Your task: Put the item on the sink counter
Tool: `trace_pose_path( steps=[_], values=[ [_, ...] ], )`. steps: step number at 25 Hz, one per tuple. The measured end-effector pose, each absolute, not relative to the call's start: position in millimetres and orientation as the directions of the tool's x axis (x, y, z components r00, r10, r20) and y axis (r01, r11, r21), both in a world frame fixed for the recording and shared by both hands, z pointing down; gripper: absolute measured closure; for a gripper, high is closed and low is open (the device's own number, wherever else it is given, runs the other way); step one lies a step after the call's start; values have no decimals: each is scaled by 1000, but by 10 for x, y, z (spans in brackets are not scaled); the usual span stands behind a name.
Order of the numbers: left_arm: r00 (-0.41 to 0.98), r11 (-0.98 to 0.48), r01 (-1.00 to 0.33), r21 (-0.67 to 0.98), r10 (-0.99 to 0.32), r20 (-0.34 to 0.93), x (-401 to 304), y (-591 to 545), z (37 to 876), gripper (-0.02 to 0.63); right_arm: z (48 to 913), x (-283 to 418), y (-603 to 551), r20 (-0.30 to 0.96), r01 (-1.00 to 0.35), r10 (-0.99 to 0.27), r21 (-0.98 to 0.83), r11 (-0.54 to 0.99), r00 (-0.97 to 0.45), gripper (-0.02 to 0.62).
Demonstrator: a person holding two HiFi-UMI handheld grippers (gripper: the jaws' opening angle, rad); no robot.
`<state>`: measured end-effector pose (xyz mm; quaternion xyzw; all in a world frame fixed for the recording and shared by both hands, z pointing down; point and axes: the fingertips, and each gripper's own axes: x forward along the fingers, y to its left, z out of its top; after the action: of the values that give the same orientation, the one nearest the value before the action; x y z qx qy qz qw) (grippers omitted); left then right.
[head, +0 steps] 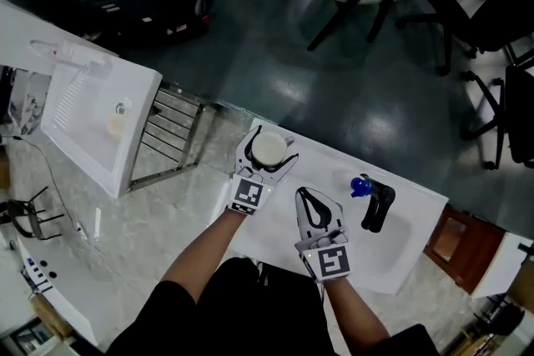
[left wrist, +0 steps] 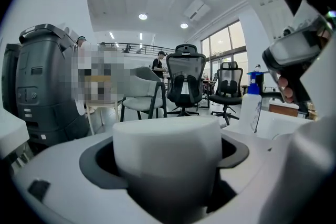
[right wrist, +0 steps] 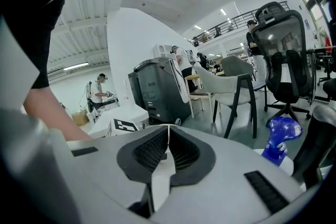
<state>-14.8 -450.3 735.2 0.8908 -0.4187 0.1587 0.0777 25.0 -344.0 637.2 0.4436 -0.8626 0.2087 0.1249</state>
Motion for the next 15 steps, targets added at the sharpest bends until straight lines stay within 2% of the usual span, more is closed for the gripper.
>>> trace_pose_path(
  steps=[4, 7, 12, 15],
  values=[
    [604, -665, -746, -28, -694, 392, -200, -4410, 7447, 135, 6261, 237, -3542, 360, -817, -734, -236, 526, -577, 563],
    [610, -681, -732, -36, -677, 413, -211, -4392, 7472, 135, 6275, 259, -3537, 388, -820, -722, -243, 519, -572, 563],
    [608, -679, -733, -39, -680, 410, -219, -4418, 7479, 135, 6228, 331, -3534, 327, -844, -778, -211, 493, -536, 563],
    [613, -681, -731, -30, -676, 409, -219, -4434, 7488, 135, 6252, 362, -3476, 333, -857, -790, -203, 473, -515, 563]
  ],
)
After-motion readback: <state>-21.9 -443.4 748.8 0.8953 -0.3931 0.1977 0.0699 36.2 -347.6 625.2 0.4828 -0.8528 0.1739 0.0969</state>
